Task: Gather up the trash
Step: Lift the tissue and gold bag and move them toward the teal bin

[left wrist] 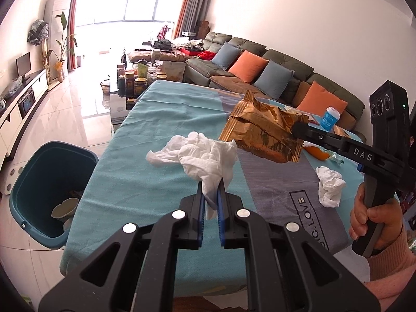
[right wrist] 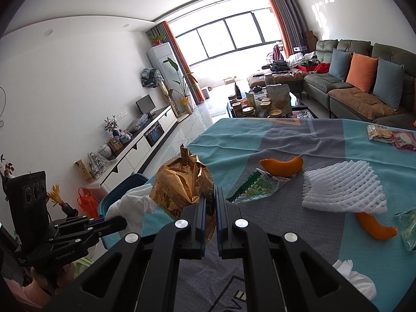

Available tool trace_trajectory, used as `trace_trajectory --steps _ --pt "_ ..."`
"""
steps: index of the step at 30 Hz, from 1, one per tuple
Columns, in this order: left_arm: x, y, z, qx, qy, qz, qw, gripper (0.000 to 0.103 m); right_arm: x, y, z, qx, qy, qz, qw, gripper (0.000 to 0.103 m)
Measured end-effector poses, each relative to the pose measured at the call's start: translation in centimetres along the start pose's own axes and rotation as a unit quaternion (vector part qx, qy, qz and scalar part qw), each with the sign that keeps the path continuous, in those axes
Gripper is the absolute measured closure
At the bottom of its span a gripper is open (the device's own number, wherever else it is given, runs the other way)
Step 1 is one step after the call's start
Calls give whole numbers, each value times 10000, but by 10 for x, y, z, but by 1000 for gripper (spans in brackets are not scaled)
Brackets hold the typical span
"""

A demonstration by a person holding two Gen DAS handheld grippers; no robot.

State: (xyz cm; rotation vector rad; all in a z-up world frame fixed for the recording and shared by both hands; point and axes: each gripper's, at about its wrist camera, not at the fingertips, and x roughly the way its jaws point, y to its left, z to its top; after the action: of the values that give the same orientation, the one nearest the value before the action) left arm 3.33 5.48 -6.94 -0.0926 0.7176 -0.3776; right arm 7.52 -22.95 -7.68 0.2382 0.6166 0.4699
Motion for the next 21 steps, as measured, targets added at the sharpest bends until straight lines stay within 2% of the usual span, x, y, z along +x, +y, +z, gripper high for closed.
trace_trajectory --steps 21 --pt "-16 30 0 -298 -145 326 9989 94 31 34 6 -164 192 326 9991 98"
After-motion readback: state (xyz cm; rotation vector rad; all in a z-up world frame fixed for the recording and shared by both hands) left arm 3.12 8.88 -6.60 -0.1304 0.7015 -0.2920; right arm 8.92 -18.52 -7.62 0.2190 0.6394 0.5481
